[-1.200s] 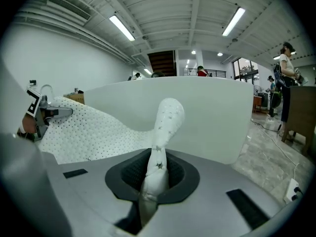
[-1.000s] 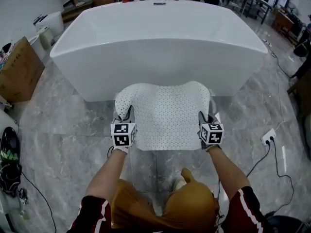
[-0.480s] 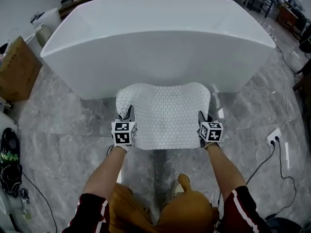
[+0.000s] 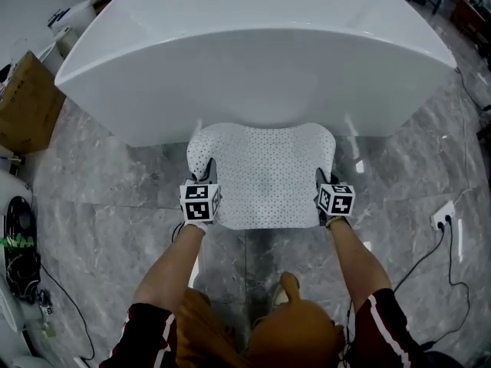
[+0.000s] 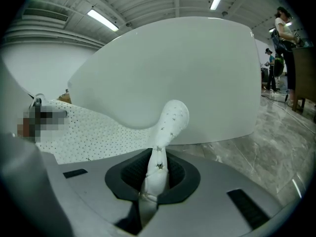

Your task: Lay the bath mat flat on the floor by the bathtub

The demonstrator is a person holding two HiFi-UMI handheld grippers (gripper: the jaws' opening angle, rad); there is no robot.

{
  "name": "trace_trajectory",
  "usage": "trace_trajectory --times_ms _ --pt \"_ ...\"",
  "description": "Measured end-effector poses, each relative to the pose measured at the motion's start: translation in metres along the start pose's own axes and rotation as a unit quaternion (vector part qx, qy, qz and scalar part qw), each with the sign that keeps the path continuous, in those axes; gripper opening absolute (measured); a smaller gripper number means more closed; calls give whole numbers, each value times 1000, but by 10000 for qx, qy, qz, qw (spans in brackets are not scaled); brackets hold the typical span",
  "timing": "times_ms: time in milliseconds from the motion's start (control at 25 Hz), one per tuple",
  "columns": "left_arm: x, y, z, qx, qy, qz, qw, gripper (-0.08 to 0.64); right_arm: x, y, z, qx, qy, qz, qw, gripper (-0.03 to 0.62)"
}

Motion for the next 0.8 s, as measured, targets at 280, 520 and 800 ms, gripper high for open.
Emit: trace_trajectory --times_ms 280,520,800 --pt "18 5 1 50 -71 -73 9999 21 19 4 2 -54 -121 -107 9999 114" --pt "37 21 21 131 -329 -123 9993 21 2 17 4 -4 6 61 10000 213" --pt "41 19 27 331 -429 -244 9982 21 -20 19 15 0 41 6 10000 213"
Point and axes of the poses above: the fingertips, and each gripper's own axes: x forward along the fingers, y to its right, z out of its underside, the point moved 4 cm from there along -x, backward along the fingers, and after that the axes turned 9 degrees about -x, right-handed, at the moved point
